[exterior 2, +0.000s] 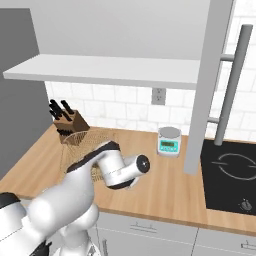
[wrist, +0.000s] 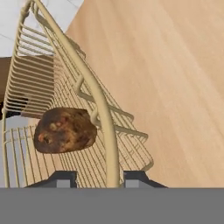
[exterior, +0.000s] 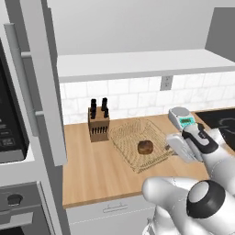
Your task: Open the cabinet, pick up the bread from the cabinet and place it in the basket. Then move the basket to the dining counter.
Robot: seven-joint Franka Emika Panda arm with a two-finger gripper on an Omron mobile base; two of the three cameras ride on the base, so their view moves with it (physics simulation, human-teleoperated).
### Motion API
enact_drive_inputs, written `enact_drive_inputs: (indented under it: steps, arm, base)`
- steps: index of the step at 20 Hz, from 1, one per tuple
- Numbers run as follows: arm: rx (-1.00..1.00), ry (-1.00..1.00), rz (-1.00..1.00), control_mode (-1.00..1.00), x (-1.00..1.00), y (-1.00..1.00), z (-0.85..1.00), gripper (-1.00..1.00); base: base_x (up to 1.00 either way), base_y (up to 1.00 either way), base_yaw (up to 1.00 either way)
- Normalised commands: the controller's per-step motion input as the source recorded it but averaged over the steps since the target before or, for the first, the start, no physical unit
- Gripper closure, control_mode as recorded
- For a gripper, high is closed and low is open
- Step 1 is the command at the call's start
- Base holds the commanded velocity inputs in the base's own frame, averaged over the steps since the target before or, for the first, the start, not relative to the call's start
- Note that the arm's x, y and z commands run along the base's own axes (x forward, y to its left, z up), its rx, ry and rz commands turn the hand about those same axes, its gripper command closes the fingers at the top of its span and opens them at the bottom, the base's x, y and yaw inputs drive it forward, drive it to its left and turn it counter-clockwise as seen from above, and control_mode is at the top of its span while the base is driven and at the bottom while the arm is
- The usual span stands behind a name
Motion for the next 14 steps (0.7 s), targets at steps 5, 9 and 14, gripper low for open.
enact_drive_inputs:
  steps: [5,9,14]
  arm:
    - [0.0,-0.17,0.0,-1.0,-0.25,0.0,0.09,1.0]
    - [0.04,0.0,-0.08,-1.0,-0.18,0.0,0.07,1.0]
    - [0.1,0.26,-0.13,-1.0,-0.05,0.0,0.19,1.0]
  base:
    - [0.0,0.0,0.0]
    - [0.0,0.0,0.0]
    - [0.0,0.0,0.0]
